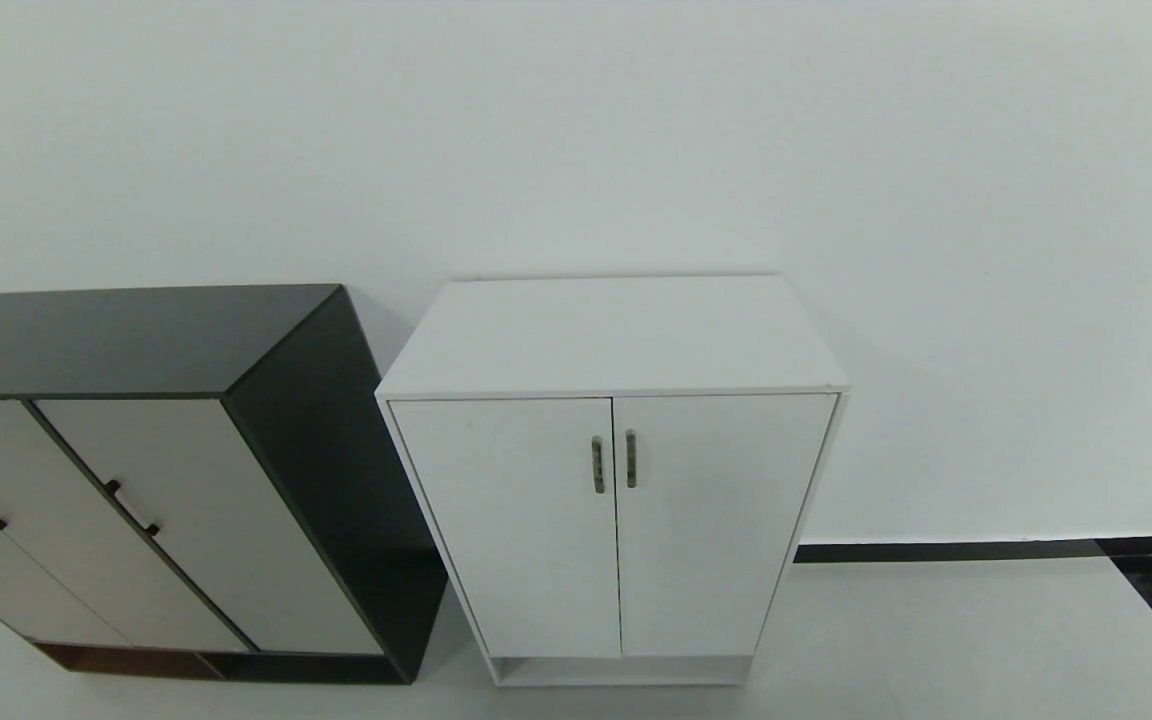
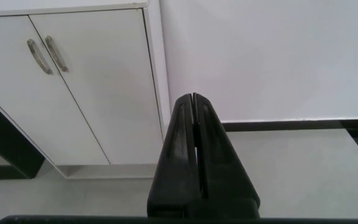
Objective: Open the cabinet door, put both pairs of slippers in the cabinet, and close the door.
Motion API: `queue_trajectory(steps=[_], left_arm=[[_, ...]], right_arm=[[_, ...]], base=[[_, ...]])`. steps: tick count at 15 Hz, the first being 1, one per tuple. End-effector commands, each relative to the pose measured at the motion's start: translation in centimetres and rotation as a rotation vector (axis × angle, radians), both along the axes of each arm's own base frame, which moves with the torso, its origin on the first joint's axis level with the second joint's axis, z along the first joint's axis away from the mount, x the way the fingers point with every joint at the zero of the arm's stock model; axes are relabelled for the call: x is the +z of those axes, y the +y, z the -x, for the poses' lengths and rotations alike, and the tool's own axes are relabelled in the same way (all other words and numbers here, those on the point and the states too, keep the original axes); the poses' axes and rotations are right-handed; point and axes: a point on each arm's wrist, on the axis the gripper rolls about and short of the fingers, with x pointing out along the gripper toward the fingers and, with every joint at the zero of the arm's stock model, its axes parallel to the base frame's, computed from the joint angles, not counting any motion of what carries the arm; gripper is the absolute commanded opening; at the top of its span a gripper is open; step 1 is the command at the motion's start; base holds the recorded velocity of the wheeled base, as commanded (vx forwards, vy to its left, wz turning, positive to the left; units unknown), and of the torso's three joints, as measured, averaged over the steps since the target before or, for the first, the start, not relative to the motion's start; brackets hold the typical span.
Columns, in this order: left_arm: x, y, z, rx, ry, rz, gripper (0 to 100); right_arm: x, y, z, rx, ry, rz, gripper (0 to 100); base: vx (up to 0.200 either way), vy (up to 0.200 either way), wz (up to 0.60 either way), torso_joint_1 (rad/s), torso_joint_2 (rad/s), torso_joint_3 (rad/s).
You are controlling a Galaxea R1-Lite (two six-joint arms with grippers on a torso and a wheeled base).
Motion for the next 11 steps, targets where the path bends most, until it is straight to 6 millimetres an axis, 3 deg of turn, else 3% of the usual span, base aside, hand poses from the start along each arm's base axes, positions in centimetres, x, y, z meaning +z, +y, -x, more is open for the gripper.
queue_trajectory(steps=[1, 11], left_arm=[[0.0, 0.0, -0.01, 0.001, 0.001, 0.0, 0], [0.0, 0.0, -0.01, 0.001, 0.001, 0.0, 0]], right_arm=[[-0.01, 0.0, 0.01, 0.001, 0.0, 0.0, 0], [-0.01, 0.0, 0.01, 0.001, 0.0, 0.002, 0]], base=[[0.0, 0.0, 0.0, 0.0, 0.0, 0.0], [0.0, 0.0, 0.0, 0.0, 0.0, 0.0]])
